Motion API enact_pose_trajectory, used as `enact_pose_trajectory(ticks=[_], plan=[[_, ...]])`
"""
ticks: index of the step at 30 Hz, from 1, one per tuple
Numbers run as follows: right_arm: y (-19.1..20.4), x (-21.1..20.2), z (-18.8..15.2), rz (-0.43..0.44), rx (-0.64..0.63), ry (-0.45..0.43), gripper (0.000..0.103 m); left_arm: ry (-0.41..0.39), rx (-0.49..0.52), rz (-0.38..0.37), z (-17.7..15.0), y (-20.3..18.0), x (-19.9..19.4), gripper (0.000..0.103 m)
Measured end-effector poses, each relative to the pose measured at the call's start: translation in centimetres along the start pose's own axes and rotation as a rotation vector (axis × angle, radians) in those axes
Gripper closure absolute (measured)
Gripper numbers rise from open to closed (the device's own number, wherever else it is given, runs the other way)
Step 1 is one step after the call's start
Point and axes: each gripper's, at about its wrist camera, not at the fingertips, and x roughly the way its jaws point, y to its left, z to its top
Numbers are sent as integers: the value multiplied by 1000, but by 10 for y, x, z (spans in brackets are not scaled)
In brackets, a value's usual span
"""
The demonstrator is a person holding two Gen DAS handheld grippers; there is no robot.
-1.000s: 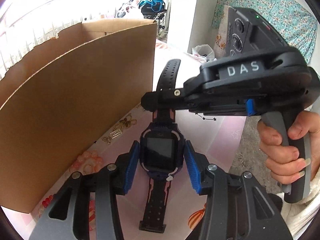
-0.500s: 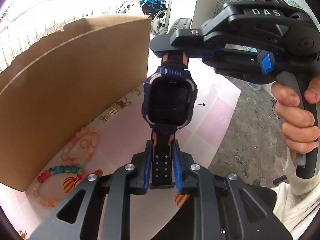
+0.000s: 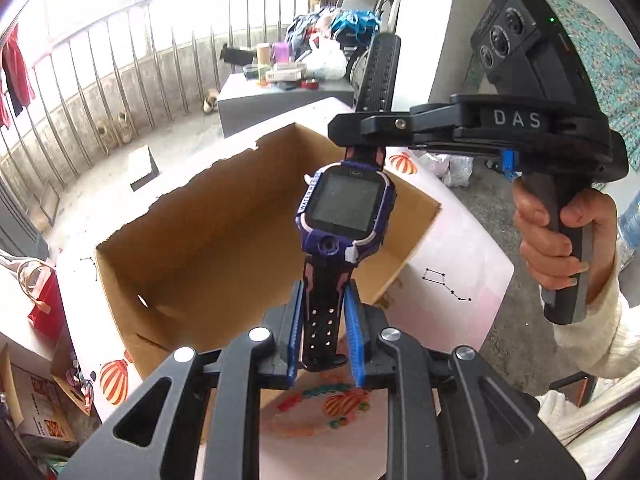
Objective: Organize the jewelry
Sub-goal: 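Lower the dark smartwatch into the cardboard box and open both tools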
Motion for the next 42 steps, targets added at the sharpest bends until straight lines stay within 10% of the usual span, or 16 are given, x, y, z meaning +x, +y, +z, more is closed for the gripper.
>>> enact_pose_trajectory(ticks=[13,20,24,28,42], plan=[[-58,160,25,-246,23,430,101,479,164,159,25,81,160,83],[-96,185,9,-339,132,595,85,584,275,231,24,92,188,78],[-92,189,10,-377,91,617,76,618,288,264,23,99,196,74],[-81,176,16,-379,26,579,74,576,354,347,31,98,189,47],[-61,105,35,-397,-130,399,73,554,363,259,52,102,202,53]])
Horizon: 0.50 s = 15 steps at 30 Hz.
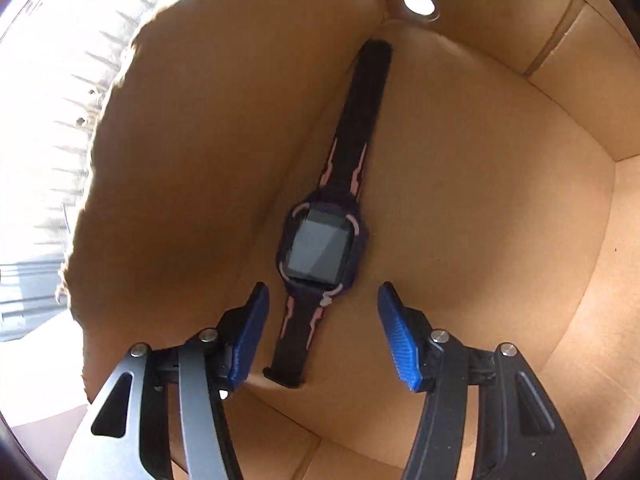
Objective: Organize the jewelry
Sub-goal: 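Lower the dark smartwatch into the cardboard box and open both tools, then withdraw both tools from the box toward the bead bracelets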
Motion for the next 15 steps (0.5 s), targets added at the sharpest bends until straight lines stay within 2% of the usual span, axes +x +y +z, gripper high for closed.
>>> enact_pose_trajectory(ticks=[1,2,4,5,7,13,14,15], plan=[[-3,-4,-2,-5,-14,-9,73,3,-1,21,3,2,1,58],[0,-3,-3,2,-15,-16,73,5,6,38,5,3,2,58],[2,-1,-1,38,1,-12,73,-6,49,101,9,-1,0,67],[2,-1,-1,44,3,-12,73,-8,71,130,11,-4,0,68],[2,-2,-3,28,-12,-23,73,-5,88,131,16,-4,-1,72],[10,-9,-2,53,-34,-39,73,-17,75,126,27,11,0,72],[10,-13,-4,54,-34,-48,73,-25,54,118,4,-25,-14,72],[10,-18,-5,62,-39,-60,73,-45,33,112,-4,-26,-19,72]])
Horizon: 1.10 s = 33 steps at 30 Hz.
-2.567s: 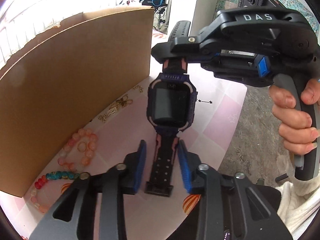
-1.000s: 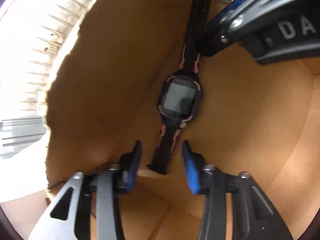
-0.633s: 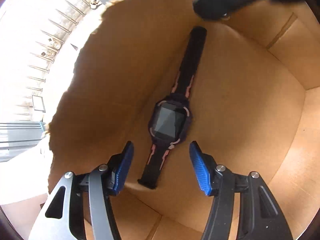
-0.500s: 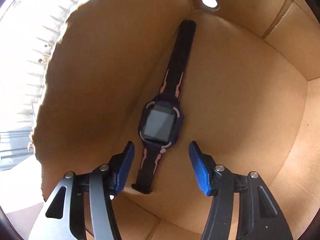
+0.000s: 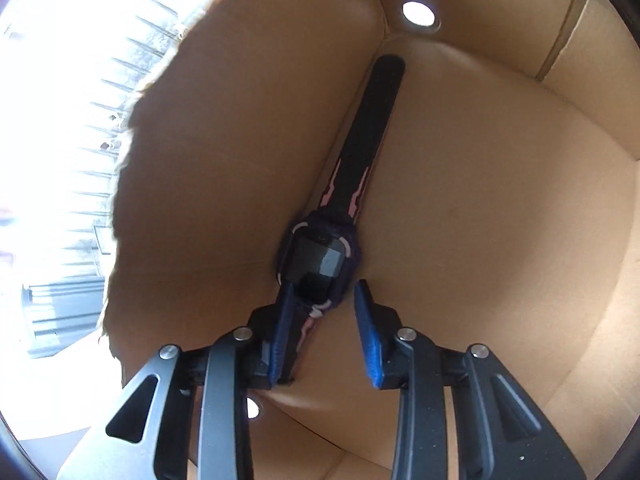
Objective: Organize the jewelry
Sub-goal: 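Withdraw both tools from the box toward the bead bracelets, then grasp a bead bracelet with the left tool while the right tool grasps another bracelet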
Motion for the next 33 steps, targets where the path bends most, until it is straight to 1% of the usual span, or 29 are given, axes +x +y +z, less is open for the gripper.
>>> enact_pose_trajectory(ticks=[2,4,5,6,7,8,9,10,12,13,14,15,16,17,18,19,20,21,22,24,27,29,30,32,33], plan=[[4,-17,-7,27,-20,-45,71,-79,-54,16,-12,1,-28,72],[8,-42,-17,126,-40,-130,59,-173,-135,36,-32,0,-63,72],[11,-55,-23,171,-53,-171,56,-229,-169,12,-44,-3,-79,71],[14,-69,-29,169,-65,-223,58,-295,-201,-36,-59,-4,-95,70],[18,-83,-35,159,-81,-286,58,-343,-258,-46,-73,-2,-108,68],[20,-95,-42,163,-100,-333,58,-374,-324,-46,-87,-2,-119,68],[22,-105,-49,184,-109,-360,58,-418,-392,-73,-103,-2,-131,68],[24,-111,-56,215,-119,-373,58,-477,-456,-120,-119,-3,-142,68],[26,-120,-73,249,-136,-397,58,-604,-566,-262,-154,-12,-158,68],[28,-121,-82,250,-150,-408,58,-644,-599,-314,-165,-14,-163,68],[32,-123,-93,248,-167,-423,58,-675,-622,-347,-177,-24,-163,68],[36,-124,-104,240,-186,-447,60,-696,-640,-368,-187,-35,-162,67],[38,-128,-119,226,-203,-509,61,-701,-647,-363,-190,-50,-157,67],[41,-134,-134,227,-232,-576,61,-703,-649,-312,-196,-64,-154,67],[41,-136,-147,233,-246,-613,61,-706,-641,-272,-198,-84,-154,65],[39,-137,-157,239,-233,-630,61,-693,-628,-260,-203,-98,-141,64],[36,-135,-166,262,-214,-621,61,-666,-620,-269,-204,-109,-132,64],[33,-130,-172,285,-191,-591,61,-649,-619,-279,-203,-118,-119,64],[31,-124,-178,288,-166,-564,61,-640,-617,-288,-204,-127,-95,64],[28,-109,-190,283,-154,-501,61,-620,-602,-339,-201,-142,-75,63],[32,-87,-207,251,-165,-415,61,-608,-591,-349,-195,-152,-58,63],[36,-70,-219,256,-157,-371,61,-596,-599,-297,-190,-158,-49,63],[37,-63,-222,260,-151,-348,61,-589,-602,-285,-188,-160,-45,63],[43,-51,-227,270,-158,-313,61,-570,-625,-235,-186,-161,-38,64],[46,-46,-227,267,-169,-299,61,-573,-627,-208,-186,-163,-37,68]])
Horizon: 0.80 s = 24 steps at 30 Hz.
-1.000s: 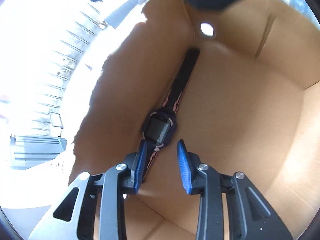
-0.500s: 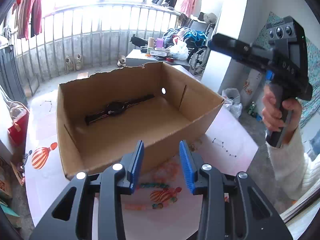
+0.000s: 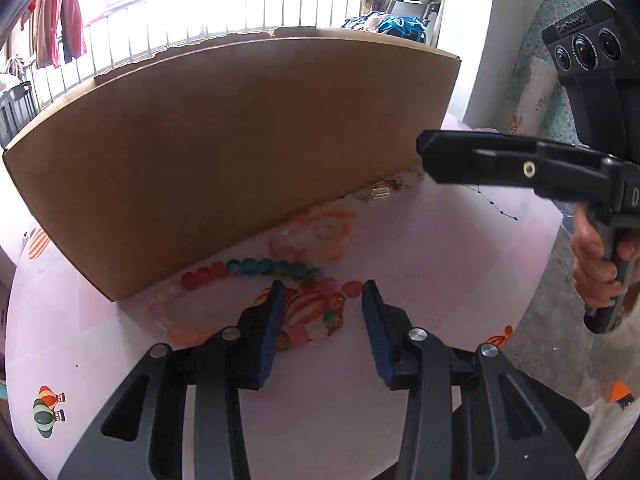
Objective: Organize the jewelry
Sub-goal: 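Grasp a bead bracelet with the left tool while the right tool grasps another bracelet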
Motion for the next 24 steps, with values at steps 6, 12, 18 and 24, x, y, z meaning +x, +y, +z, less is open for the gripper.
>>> enact_pose_trajectory(ticks=[6,12,18,24], plan=[[17,31,-5,52,-111,115,61,16,-55,82,-9,18,-7,93],[34,62,2,11,-266,228,62,-3,-182,34,-18,43,-19,94],[41,87,-2,-62,-366,344,78,-62,-229,30,-20,45,-30,93],[29,83,4,-106,-247,350,95,-95,-218,18,-14,35,-37,93]])
